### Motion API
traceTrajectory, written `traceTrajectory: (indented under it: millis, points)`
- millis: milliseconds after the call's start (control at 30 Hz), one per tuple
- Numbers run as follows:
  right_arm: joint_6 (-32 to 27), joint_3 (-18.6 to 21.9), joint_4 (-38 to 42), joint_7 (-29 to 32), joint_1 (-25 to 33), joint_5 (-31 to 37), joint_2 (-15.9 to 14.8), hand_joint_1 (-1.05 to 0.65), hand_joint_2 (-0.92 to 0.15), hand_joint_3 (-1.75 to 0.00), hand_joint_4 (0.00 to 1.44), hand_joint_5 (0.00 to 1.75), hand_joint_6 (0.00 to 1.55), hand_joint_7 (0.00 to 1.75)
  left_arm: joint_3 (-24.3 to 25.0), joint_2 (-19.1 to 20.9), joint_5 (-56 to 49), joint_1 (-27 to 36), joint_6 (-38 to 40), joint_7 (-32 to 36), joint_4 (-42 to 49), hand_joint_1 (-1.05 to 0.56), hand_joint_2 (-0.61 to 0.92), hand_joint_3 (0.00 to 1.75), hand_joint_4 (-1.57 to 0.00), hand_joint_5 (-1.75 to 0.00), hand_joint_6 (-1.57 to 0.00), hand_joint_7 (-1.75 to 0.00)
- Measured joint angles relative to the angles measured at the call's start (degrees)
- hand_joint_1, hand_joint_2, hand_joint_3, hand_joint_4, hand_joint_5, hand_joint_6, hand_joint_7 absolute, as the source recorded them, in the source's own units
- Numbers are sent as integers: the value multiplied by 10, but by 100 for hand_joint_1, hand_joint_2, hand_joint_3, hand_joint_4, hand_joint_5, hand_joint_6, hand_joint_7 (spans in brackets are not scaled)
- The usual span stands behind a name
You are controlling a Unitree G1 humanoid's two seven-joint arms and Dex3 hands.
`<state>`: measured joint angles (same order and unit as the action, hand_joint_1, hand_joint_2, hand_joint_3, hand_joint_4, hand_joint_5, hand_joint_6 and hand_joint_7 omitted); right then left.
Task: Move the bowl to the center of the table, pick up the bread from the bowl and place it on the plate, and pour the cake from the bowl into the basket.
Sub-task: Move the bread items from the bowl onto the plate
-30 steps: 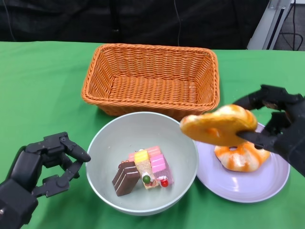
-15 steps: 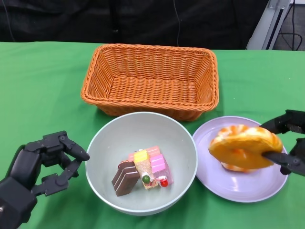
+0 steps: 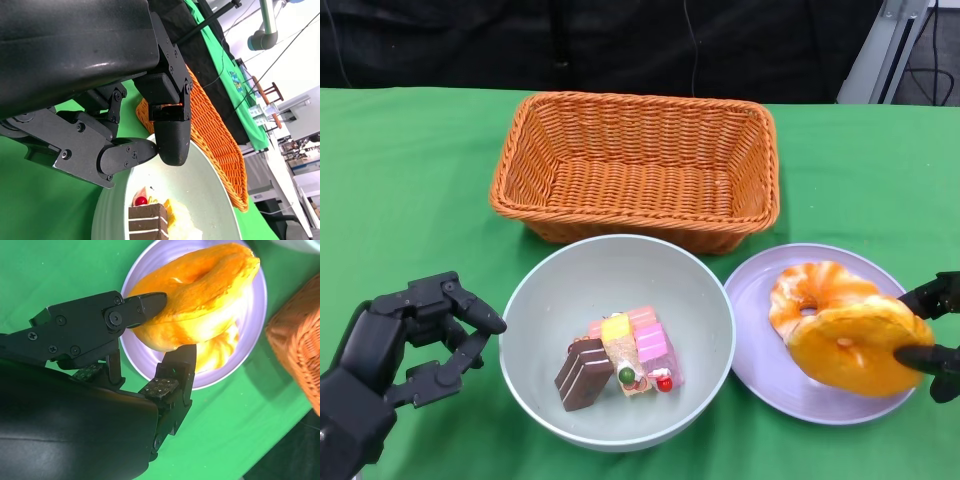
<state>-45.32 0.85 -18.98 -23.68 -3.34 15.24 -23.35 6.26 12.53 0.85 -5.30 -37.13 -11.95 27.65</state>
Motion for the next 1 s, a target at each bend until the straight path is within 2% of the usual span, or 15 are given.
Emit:
traceTrajectory:
  millis: [267,400,433,600,700,900,1000]
  points:
    - [-20,-37,39,0,-32,1,-17,-25,-92,-19,85,108,75,70,0,0,0,0,-1,0,0,-12,73,66,-82,-137,-85,-108]
    - [-20,-39,48,2,-36,0,-18,-25,-92,-19,84,106,76,66,0,0,0,0,-1,0,0,-12,73,65,-83,-137,-86,-107]
    - [-21,-41,49,4,-37,1,-19,-25,-92,-19,85,99,78,59,0,0,0,0,-1,0,0,-12,73,65,-83,-137,-86,-107]
    - [-22,-63,51,12,-41,5,-19,-25,-92,-19,87,93,81,52,0,0,0,0,-1,0,-1,-12,73,64,-83,-138,-86,-107]
    - [-4,-70,57,17,-41,7,-23,-26,-92,-18,91,83,86,46,0,0,0,0,-2,0,-1,-12,73,64,-83,-138,-86,-107]
    - [25,-76,73,36,-41,9,-24,-27,-92,-16,97,84,87,42,0,0,0,0,-4,0,-1,-13,73,63,-83,-138,-86,-107]
    - [32,-85,77,51,-41,18,-23,-33,-92,-16,96,80,85,28,0,1,0,0,-5,0,0,-12,74,63,-83,-138,-86,-107]
